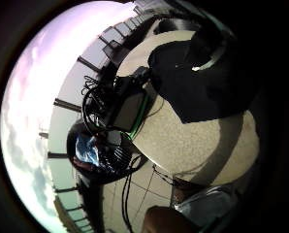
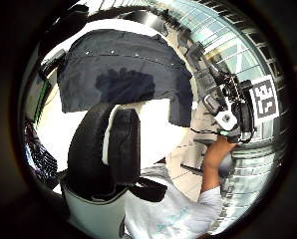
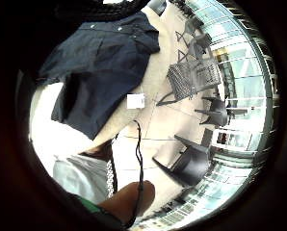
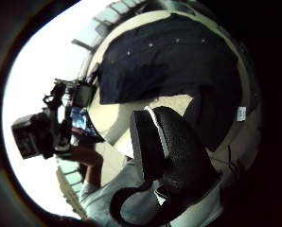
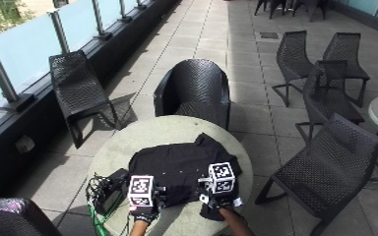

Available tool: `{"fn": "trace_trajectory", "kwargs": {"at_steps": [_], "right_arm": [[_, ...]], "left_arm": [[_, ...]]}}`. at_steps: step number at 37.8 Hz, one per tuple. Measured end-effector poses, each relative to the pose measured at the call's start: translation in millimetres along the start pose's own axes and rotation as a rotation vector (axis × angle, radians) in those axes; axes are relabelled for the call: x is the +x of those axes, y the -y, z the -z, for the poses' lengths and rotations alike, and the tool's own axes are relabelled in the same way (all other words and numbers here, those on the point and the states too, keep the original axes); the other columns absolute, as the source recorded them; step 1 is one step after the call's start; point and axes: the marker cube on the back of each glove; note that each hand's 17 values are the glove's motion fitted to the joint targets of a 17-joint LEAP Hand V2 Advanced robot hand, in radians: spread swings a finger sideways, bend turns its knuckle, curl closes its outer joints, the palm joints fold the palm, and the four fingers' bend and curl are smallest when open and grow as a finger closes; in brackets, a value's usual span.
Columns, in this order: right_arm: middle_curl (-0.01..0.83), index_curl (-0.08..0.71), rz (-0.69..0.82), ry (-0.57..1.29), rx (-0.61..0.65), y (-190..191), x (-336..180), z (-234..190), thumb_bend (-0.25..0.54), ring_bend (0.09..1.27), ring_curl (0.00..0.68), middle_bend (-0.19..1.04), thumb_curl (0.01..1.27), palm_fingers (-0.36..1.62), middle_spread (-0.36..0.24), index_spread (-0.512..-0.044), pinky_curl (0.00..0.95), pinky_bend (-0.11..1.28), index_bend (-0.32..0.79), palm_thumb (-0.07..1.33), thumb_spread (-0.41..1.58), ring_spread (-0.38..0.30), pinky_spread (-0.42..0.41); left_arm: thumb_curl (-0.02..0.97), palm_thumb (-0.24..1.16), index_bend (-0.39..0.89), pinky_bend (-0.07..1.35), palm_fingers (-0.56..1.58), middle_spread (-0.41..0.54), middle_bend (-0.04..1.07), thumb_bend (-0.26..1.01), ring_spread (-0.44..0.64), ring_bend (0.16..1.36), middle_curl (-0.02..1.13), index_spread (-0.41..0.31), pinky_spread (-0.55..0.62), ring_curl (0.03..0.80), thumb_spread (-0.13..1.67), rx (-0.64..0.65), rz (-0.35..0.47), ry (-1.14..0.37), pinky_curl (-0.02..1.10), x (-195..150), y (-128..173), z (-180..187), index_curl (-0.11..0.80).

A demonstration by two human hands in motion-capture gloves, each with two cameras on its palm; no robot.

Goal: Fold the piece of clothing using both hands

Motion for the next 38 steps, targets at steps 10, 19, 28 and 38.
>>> {"fn": "trace_trajectory", "kwargs": {"at_steps": [10, 19, 28, 38], "right_arm": [[0.132, 0.137, 0.009, 0.003, 0.016, -6.5, -2.1, 7.8, 0.173, 0.27, 0.114, 0.19, 0.10, 0.23, -0.022, -0.331, 0.202, 0.47, 0.15, 0.32, 0.93, 0.116, 0.213], [0.188, 0.183, 0.003, 0.006, 0.035, -9.6, 0.7, 15.7, 0.138, 0.28, 0.147, 0.19, 0.13, 0.21, -0.022, -0.371, 0.245, 0.48, 0.16, 0.33, 1.13, 0.137, 0.241], [0.229, 0.216, 0.003, -0.014, 0.028, -14.6, 2.5, 17.0, 0.098, 0.29, 0.174, 0.19, 0.16, 0.19, -0.023, -0.384, 0.274, 0.48, 0.15, 0.34, 1.20, 0.145, 0.251], [0.269, 0.186, -0.044, -0.078, 0.107, -4.2, 15.6, -18.5, -0.022, 0.33, 0.210, 0.20, 0.18, 0.07, 0.006, -0.366, 0.320, 0.56, 0.04, 0.25, 1.10, 0.165, 0.255]], "left_arm": [[0.103, 0.19, 0.14, 0.44, 0.58, 0.008, 0.19, 0.09, 0.11, 0.54, 0.19, -0.097, 0.18, 0.229, 0.93, -0.030, -0.001, 0.021, 0.23, 2.3, -1.9, -8.8, 0.132], [0.149, 0.19, 0.13, 0.44, 0.53, 0.023, 0.18, 0.05, 0.14, 0.55, 0.24, -0.104, 0.21, 0.256, 1.11, -0.021, 0.000, -0.003, 0.28, 5.3, -7.1, 2.7, 0.180], [0.186, 0.20, 0.13, 0.45, 0.52, 0.027, 0.18, 0.02, 0.15, 0.56, 0.27, -0.106, 0.23, 0.273, 1.18, -0.007, -0.008, 0.013, 0.31, 4.0, -5.5, -1.8, 0.214], [0.224, 0.21, 0.06, 0.50, 0.42, 0.053, 0.17, -0.01, 0.16, 0.61, 0.30, -0.064, 0.23, 0.300, 1.17, 0.091, 0.067, -0.021, 0.36, -4.3, 3.5, -35.6, 0.200]]}}
